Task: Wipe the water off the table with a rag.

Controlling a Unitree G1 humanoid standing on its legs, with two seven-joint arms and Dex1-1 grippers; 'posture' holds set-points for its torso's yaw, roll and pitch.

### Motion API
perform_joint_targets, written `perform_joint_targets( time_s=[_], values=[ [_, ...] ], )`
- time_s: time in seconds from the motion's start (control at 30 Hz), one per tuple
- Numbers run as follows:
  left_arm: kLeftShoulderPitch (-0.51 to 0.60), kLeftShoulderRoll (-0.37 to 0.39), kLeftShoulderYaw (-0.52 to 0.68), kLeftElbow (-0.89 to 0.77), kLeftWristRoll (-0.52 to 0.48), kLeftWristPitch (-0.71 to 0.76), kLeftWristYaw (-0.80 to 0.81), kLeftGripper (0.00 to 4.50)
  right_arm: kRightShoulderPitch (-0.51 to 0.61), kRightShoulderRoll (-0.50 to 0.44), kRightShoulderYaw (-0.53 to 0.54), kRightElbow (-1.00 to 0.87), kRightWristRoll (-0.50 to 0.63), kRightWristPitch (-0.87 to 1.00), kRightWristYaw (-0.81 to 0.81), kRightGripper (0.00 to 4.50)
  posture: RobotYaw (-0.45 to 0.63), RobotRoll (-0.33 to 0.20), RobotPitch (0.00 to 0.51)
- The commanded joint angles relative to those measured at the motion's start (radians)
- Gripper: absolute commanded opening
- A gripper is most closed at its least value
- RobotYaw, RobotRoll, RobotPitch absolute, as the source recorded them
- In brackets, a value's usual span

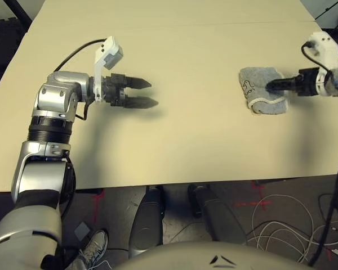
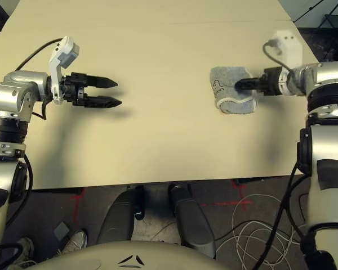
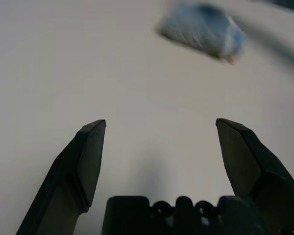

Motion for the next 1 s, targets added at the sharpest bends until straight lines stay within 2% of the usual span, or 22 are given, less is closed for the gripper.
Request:
perform_joint_targets(
  time_s=[0.03,0.1,0.17,0.37,0.73,1.0],
  values=[
    [-0.052,-0.033,0.088,0.134,0.029,-0.175,0.217,4.5,0.017,0.001,-0.11,0.021,0.045,-0.201,-0.152,4.47,-0.09,0.0,0.243],
    [-0.074,-0.052,0.14,0.238,0.046,-0.297,0.38,4.5,0.047,0.002,-0.148,0.046,0.042,-0.326,-0.253,4.47,-0.1,0.0,0.244],
    [-0.088,-0.063,0.166,0.315,0.059,-0.382,0.478,4.5,0.063,0.001,-0.172,0.072,0.038,-0.401,-0.317,4.47,-0.1,0.0,0.246],
    [-0.081,-0.065,0.189,0.511,0.109,-0.57,0.688,4.5,0.127,-0.013,-0.168,0.126,-0.013,-0.598,-0.441,4.47,-0.12,0.0,0.258],
    [-0.039,-0.062,0.252,0.616,0.109,-0.671,0.94,4.5,0.187,0.0,-0.18,0.176,-0.022,-0.647,-0.444,4.47,-0.13,0.0,0.253],
    [-0.021,-0.079,0.253,0.608,0.111,-0.675,0.937,4.5,0.202,0.02,-0.207,0.175,-0.003,-0.626,-0.424,4.47,-0.13,0.0,0.24]
  ],
)
